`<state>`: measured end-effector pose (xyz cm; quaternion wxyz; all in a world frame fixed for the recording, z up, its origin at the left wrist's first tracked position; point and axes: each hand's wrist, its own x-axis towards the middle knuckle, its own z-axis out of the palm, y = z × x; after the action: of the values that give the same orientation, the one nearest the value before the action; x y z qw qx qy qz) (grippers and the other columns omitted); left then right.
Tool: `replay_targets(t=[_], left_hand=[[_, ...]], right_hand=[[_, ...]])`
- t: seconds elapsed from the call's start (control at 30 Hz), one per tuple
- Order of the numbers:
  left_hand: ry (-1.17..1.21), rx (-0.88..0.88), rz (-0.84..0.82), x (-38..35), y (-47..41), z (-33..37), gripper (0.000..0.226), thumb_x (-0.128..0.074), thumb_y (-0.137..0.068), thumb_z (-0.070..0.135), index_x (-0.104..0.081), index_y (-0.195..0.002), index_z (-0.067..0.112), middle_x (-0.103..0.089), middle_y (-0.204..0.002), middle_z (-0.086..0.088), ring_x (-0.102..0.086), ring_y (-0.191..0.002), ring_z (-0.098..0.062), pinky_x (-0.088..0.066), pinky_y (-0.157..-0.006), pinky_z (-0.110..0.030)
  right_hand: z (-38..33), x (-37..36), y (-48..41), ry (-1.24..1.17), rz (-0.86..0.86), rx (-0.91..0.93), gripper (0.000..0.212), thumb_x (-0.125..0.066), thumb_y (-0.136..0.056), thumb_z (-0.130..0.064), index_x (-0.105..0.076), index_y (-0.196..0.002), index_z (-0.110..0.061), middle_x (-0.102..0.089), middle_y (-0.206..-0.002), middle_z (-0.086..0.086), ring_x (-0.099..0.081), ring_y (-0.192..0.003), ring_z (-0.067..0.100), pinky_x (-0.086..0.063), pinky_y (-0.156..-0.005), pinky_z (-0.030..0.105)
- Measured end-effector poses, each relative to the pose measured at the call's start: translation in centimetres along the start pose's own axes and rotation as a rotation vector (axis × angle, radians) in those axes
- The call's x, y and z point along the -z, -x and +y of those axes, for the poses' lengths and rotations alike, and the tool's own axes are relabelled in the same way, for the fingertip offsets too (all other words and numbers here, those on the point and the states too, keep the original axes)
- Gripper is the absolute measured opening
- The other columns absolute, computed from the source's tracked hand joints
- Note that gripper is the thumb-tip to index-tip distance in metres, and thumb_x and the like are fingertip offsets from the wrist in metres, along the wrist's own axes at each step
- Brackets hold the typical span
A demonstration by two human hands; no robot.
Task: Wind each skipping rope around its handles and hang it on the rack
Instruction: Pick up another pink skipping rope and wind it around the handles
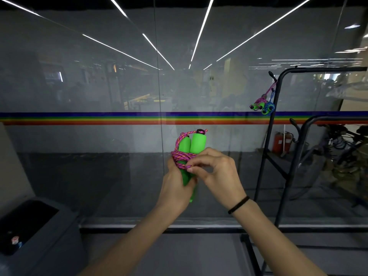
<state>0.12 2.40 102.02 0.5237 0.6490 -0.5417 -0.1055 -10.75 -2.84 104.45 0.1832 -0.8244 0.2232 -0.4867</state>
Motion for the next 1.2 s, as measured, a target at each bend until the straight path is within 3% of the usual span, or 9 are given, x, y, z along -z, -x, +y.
replay_targets(t=[0.17, 0.27, 0.33, 0.43, 0.73, 0.9, 1.0, 1.1, 1.2], left_hand=[[-0.039, 0.008, 0.008, -0.2, 0.1, 0.3, 0.043, -0.055, -0.087, 0.008, -0.031, -0.124, 0.009, -0.054, -0.080, 0.009, -0.060, -0.073, -0.012, -0.041, -0.048, -0.013], [-0.048, 0.002, 0.020, -0.4, 0.4, 0.2, 0.048, -0.056, -0.086, 0.010, -0.029, -0.126, 0.010, -0.060, -0.086, 0.001, -0.064, -0.081, -0.024, -0.043, -0.054, -0.026], [-0.056, 0.000, 0.017, -0.5, 0.5, -0.1, 0.052, -0.058, -0.086, 0.010, -0.028, -0.128, 0.013, -0.063, -0.090, 0.000, -0.065, -0.081, -0.022, -0.048, -0.059, -0.029], [-0.050, -0.004, 0.012, -0.6, 0.6, -0.4, 0.058, -0.059, -0.086, 0.011, -0.024, -0.133, 0.017, -0.063, -0.090, 0.004, -0.060, -0.071, -0.007, -0.043, -0.054, -0.016], [-0.087, -0.064, 0.027, -0.1, 0.2, -1.1, 0.067, -0.064, -0.083, 0.017, -0.026, -0.138, 0.026, -0.066, -0.096, 0.004, -0.065, -0.085, -0.017, -0.050, -0.069, -0.027], [0.229, -0.005, -0.033, 0.9, -0.4, -1.5, 0.084, -0.075, -0.068, 0.024, -0.034, -0.140, 0.039, -0.064, -0.113, 0.015, -0.062, -0.100, -0.001, -0.049, -0.087, -0.020], [0.342, 0.041, -0.071, 0.9, -0.5, -1.5, 0.081, -0.074, -0.075, 0.018, -0.032, -0.139, 0.043, -0.064, -0.115, 0.009, -0.064, -0.099, -0.010, -0.054, -0.086, -0.030], [0.225, -0.033, -0.048, 0.7, -0.7, -1.6, 0.081, -0.067, -0.080, 0.016, -0.023, -0.142, 0.044, -0.063, -0.117, 0.002, -0.063, -0.095, -0.017, -0.053, -0.079, -0.030], [0.041, -0.090, -0.026, 0.7, -0.9, -1.4, 0.085, -0.060, -0.083, 0.008, -0.013, -0.146, 0.041, -0.061, -0.114, 0.008, -0.061, -0.097, -0.013, -0.047, -0.076, -0.016]], right_hand=[[-0.3, -0.8, 0.2, 0.039, 0.060, -0.037, 0.009, -0.076, -0.071, -0.011, -0.076, -0.080, -0.015, -0.054, -0.096, -0.003, -0.056, -0.092, 0.012, -0.051, -0.083, 0.022], [-0.4, -1.2, -0.1, 0.102, 0.109, -0.071, 0.008, -0.078, -0.069, -0.012, -0.075, -0.077, -0.013, -0.060, -0.088, -0.002, -0.058, -0.079, 0.011, -0.052, -0.075, 0.024], [-0.5, -1.3, -0.3, 0.133, 0.105, -0.104, 0.009, -0.079, -0.068, -0.012, -0.074, -0.075, -0.014, -0.063, -0.083, -0.002, -0.058, -0.072, 0.011, -0.052, -0.072, 0.027], [-0.5, -1.3, -0.3, 0.181, 0.107, -0.138, 0.009, -0.078, -0.068, -0.013, -0.073, -0.072, -0.019, -0.064, -0.080, -0.005, -0.061, -0.070, 0.013, -0.054, -0.071, 0.032], [-0.3, -0.8, -0.5, 0.233, 0.042, -0.152, 0.007, -0.074, -0.071, -0.016, -0.070, -0.075, -0.021, -0.057, -0.077, -0.009, -0.055, -0.070, 0.011, -0.050, -0.069, 0.029], [0.4, -0.1, -0.7, 0.208, 0.085, -0.160, 0.006, -0.074, -0.072, -0.021, -0.069, -0.074, -0.019, -0.069, -0.079, -0.004, -0.061, -0.067, 0.013, -0.051, -0.070, 0.032], [0.4, 0.0, -0.6, 0.147, 0.103, -0.165, 0.006, -0.074, -0.074, -0.019, -0.068, -0.074, -0.020, -0.067, -0.078, -0.009, -0.062, -0.066, 0.009, -0.053, -0.070, 0.031], [0.4, 0.0, -0.5, 0.028, 0.122, -0.167, 0.008, -0.075, -0.073, -0.014, -0.069, -0.073, -0.018, -0.065, -0.079, -0.009, -0.064, -0.071, 0.009, -0.054, -0.071, 0.028], [0.4, -0.3, -0.5, -0.015, 0.162, -0.112, 0.009, -0.076, -0.071, -0.009, -0.069, -0.072, -0.015, -0.068, -0.084, -0.007, -0.063, -0.081, 0.006, -0.050, -0.075, 0.017]])
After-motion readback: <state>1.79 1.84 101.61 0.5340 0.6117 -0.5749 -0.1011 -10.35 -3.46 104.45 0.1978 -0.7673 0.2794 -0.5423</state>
